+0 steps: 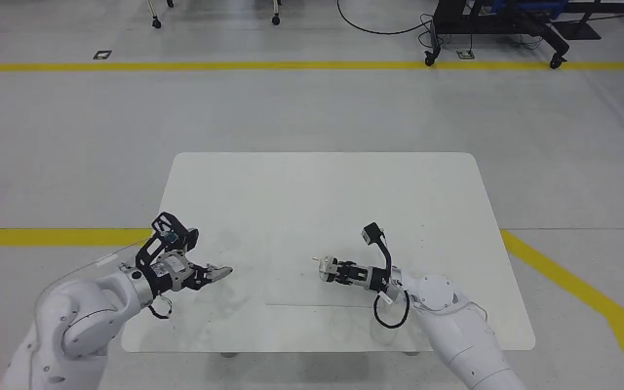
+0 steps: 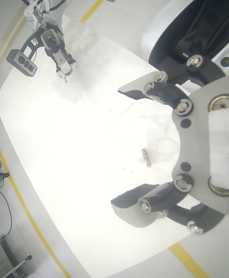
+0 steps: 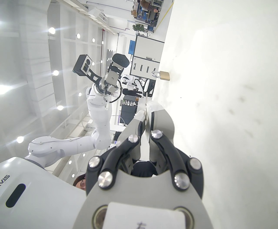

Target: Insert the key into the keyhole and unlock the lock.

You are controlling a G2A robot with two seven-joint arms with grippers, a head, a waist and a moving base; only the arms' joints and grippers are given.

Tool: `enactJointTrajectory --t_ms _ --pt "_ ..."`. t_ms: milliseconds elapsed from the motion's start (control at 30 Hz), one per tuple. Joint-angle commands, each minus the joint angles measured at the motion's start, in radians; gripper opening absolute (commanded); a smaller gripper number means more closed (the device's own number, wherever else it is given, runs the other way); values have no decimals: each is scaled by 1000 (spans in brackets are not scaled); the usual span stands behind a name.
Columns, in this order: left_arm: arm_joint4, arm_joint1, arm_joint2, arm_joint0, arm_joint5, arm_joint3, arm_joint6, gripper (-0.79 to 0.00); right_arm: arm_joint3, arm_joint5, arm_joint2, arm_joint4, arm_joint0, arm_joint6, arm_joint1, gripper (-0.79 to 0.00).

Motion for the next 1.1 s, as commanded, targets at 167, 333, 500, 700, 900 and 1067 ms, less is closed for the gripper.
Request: enactJointTrajectory --t_ms 167,333,500,700,900,1067 --pt "93 9 -19 -25 -56 10 6 0 0 0 0 0 0 0 0 -785" --pt "167 34 -27 -124 -330 113 4 0 0 0 0 0 0 0 0 -785" --pt "192 95 148 -202 -330 112 -78 0 0 0 0 0 0 0 0 -785" --pt "366 162 348 -329 -330 176 -70 -52 0 0 0 0 0 0 0 -785" --pt "455 200 477 -408 -330 234 32 -332 0 0 0 0 0 0 0 -785" --pt "504 221 547 -460 -330 279 121 -274 0 0 0 0 0 0 0 -785"
